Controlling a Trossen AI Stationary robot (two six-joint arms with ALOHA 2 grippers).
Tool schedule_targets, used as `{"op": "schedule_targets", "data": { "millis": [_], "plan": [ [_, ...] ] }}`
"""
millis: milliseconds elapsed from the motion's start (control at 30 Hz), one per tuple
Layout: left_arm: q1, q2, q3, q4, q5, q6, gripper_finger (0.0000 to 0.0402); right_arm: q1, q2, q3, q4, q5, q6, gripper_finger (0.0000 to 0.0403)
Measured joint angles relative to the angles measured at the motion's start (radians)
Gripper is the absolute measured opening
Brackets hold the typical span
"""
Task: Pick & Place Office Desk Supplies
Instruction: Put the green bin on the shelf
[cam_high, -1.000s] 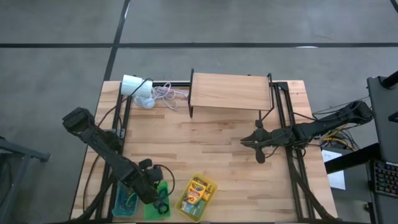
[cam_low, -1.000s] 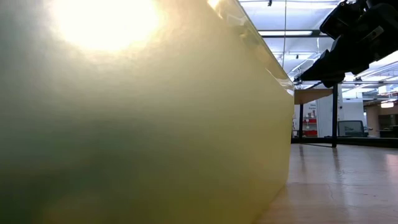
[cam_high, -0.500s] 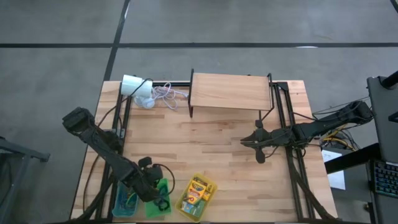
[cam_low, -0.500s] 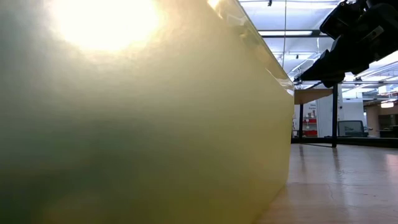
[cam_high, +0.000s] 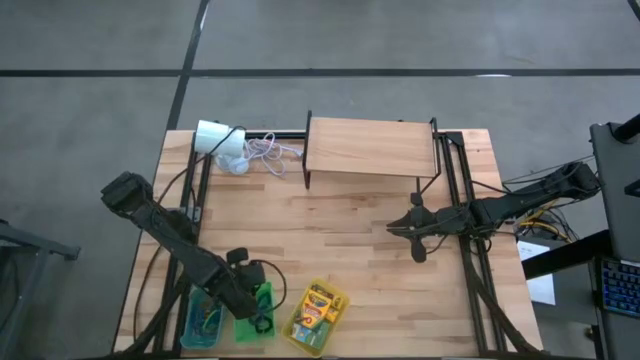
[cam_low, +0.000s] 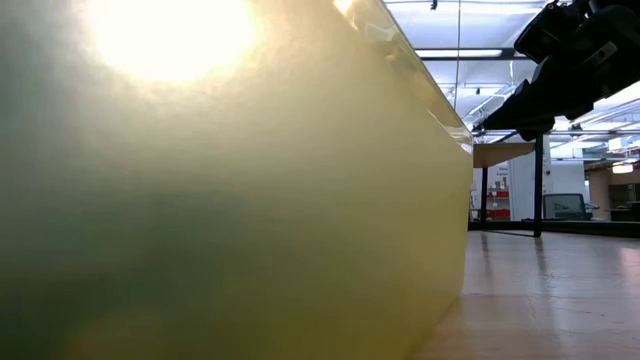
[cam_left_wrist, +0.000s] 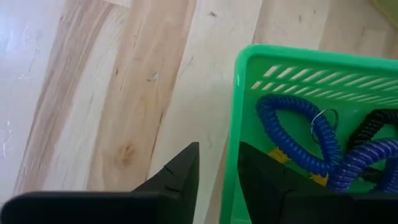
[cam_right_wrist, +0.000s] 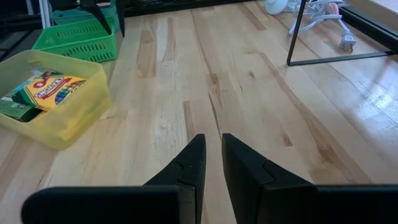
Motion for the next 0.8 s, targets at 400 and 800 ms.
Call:
{"op": "schedule_targets", "data": {
  "millis": [400,800],
  "plan": [
    [0.094,-0.001,0.0,-0.037,0.002,0.083,0.0009,0.0,0.0,0.0,0.0,0.0,0.0,0.0052],
    [0.235,-0.002,0.002,-0.045,0.004,0.358,0.0007,0.0,0.0,0.0,0.0,0.0,0.0,0.0052]
  ]
}}
